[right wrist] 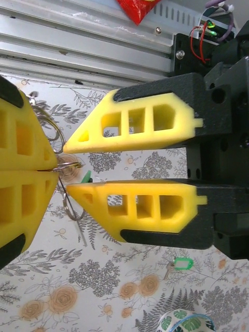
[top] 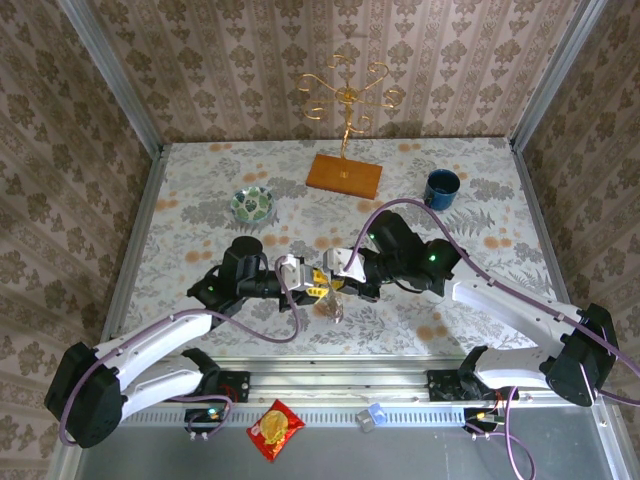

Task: Put the keys on the keyring

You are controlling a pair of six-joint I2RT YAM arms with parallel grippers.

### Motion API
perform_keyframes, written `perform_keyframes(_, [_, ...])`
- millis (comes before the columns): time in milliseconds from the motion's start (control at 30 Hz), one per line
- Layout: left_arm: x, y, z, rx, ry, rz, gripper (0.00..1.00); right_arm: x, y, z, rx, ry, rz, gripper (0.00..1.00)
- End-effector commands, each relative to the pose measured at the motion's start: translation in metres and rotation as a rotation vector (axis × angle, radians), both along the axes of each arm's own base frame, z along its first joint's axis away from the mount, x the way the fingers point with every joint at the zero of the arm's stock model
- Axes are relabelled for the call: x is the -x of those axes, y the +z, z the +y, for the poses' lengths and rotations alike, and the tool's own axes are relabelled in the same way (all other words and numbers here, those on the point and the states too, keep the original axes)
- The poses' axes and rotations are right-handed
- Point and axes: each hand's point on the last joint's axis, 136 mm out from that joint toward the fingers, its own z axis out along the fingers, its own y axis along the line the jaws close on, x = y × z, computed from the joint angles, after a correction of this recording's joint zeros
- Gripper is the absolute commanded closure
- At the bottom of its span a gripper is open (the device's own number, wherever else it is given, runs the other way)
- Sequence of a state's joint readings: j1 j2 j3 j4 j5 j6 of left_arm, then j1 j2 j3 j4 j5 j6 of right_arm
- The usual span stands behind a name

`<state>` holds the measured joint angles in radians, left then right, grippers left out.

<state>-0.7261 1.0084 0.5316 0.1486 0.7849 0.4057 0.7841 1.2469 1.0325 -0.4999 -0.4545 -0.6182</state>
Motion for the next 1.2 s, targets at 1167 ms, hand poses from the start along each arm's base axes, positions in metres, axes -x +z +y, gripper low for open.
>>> perform_keyframes(1167, [0.005,0.007,-0.003,0.013,-0.034,-0.067,1.00,-0.005,-0.010,-0.007,-0.080,-0.070,0.013,0.67])
